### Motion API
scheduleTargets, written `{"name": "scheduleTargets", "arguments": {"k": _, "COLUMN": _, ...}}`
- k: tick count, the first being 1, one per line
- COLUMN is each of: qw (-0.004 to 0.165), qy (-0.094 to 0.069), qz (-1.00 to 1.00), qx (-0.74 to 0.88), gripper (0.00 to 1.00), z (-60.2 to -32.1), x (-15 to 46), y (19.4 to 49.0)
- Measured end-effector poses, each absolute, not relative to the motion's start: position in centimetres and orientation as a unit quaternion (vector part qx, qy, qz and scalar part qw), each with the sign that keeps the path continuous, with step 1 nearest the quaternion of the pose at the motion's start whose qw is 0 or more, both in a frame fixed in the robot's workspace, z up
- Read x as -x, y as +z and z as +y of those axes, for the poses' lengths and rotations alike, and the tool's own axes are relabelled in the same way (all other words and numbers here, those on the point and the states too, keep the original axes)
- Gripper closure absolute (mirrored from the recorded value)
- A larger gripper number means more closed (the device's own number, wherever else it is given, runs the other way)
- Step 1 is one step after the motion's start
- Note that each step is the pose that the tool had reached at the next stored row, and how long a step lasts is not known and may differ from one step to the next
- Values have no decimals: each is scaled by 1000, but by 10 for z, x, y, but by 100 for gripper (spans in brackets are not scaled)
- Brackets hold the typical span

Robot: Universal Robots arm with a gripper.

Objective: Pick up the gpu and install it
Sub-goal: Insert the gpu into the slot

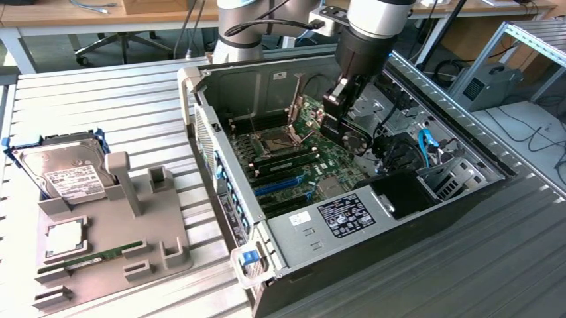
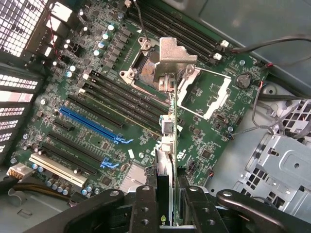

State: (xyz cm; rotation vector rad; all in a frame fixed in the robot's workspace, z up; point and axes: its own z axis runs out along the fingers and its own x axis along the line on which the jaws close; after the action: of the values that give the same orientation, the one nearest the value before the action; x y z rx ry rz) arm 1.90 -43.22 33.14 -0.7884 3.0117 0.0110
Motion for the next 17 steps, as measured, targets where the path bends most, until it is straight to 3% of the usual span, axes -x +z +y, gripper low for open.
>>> {"name": "scheduleTargets", "arguments": {"k": 17, "qw": 15, "qy": 6, "qz": 966, "qx": 259, "gripper": 74, "z": -432, "x": -19, "y": 331}}
